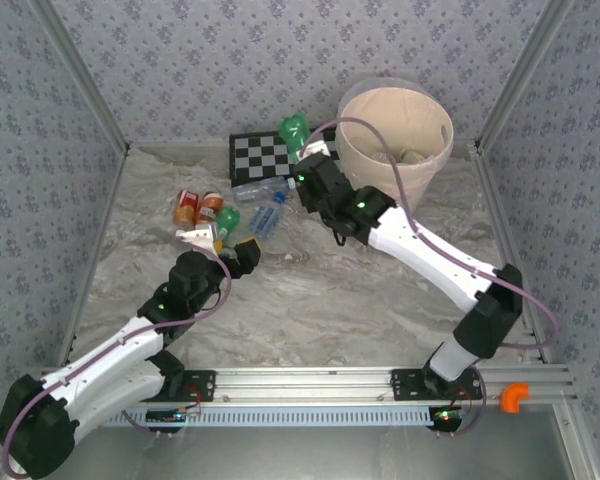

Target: Put the plastic bottles in the bin

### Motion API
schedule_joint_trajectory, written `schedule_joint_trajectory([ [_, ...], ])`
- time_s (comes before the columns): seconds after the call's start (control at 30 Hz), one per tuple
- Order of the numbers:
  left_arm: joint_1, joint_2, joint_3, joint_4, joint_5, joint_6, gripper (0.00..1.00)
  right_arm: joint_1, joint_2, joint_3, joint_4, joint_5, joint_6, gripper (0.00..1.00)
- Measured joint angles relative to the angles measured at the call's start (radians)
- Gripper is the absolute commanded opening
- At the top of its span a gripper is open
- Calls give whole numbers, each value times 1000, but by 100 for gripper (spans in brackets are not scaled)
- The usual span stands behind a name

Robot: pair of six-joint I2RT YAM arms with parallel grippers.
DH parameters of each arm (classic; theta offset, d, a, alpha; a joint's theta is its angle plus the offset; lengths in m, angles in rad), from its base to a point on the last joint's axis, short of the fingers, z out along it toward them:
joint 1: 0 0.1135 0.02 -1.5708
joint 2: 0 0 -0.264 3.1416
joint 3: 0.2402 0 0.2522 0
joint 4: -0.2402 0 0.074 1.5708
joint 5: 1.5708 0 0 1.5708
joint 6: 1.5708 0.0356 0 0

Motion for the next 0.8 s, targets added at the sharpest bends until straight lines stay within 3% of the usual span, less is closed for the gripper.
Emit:
schedule_joint_trajectory([
  [0.27,0,4,0,2,0,-7,100,-145,-116,3,4,0,-22,32],
  [0.53,0,4,0,2,0,-7,100,-372,-121,29,-63,-61,-2,31],
  [0.8,0,4,0,2,1,-7,100,-534,-119,30,-135,-151,47,31],
])
